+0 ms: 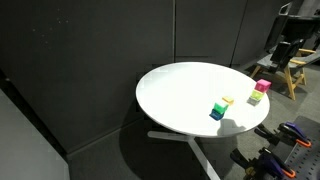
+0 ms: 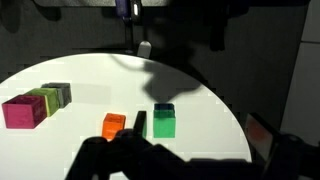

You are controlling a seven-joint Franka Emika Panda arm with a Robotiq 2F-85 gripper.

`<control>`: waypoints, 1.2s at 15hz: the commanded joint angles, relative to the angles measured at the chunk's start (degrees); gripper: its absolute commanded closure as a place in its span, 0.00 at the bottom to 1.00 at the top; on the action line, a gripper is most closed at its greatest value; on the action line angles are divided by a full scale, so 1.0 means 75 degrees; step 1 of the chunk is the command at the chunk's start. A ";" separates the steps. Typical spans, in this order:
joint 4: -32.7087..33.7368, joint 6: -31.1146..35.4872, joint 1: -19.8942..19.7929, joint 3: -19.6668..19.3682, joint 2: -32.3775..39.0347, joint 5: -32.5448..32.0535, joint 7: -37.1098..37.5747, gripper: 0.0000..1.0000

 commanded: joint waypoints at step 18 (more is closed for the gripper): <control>0.2767 0.1595 -0.0312 -0.0666 0.4716 0.1014 -0.0925 0.00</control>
